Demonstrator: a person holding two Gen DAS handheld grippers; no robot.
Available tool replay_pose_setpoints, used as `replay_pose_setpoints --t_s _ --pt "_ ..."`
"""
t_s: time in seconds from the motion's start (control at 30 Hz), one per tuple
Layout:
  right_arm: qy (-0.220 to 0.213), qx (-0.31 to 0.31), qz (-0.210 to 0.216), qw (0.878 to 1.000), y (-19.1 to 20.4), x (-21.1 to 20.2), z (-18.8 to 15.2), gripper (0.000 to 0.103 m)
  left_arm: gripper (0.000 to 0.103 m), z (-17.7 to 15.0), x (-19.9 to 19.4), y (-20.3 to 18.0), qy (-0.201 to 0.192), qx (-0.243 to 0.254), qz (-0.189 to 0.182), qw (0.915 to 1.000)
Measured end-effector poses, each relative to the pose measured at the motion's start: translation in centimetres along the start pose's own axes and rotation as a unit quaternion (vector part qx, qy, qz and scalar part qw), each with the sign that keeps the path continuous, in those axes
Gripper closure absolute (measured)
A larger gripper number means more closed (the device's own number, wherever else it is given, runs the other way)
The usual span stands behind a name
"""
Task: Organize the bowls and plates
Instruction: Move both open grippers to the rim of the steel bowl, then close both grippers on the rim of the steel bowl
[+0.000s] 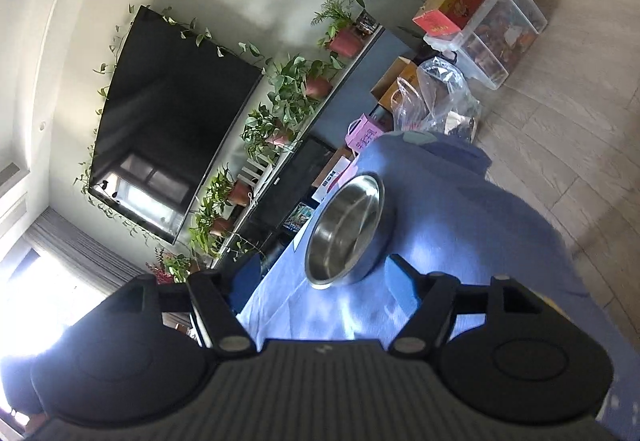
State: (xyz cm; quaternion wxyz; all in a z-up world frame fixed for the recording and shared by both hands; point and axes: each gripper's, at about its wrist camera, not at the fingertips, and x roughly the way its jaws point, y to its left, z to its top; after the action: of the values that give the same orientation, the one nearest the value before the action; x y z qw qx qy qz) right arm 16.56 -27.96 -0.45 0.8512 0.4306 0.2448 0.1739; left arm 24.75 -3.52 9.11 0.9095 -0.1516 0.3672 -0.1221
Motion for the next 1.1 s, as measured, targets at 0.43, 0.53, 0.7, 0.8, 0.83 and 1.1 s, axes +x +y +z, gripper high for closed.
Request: replay_pose_setpoints --t_s 0.43,0.53,0.7,0.8,0.83,1.1 --pt "0.018 0.016 0.003 1.0 -1.8 2.9 2.2 0.007 0.032 1.8 9.9 -1.8 0.047 0.021 0.056 0.9971" --pt "0.023 0.03 0.01 0.999 -2.3 3.6 2.6 0.007 0.038 2.0 11.6 -1.7 0.052 0.01 0.058 0.9969" --pt "0.032 0.019 -0.007 0.999 -2.6 4.9 3.1 0.009 0.046 1.9 13.4 -1.7 0.058 0.01 0.069 0.9959" --pt "0.03 0.018 -0.005 0.999 -2.9 5.1 3.2 0.014 0.048 2.0 14.1 -1.6 0.06 0.004 0.072 0.9956" --pt "0.03 0.013 -0.006 0.999 -2.9 5.2 3.2 0.016 0.049 1.9 14.3 -1.6 0.061 0.003 0.072 0.9956" --pt "0.037 -0.012 -0.013 0.999 -2.9 6.0 3.1 0.028 0.06 1.5 15.2 -1.4 0.073 0.003 0.069 0.9949"
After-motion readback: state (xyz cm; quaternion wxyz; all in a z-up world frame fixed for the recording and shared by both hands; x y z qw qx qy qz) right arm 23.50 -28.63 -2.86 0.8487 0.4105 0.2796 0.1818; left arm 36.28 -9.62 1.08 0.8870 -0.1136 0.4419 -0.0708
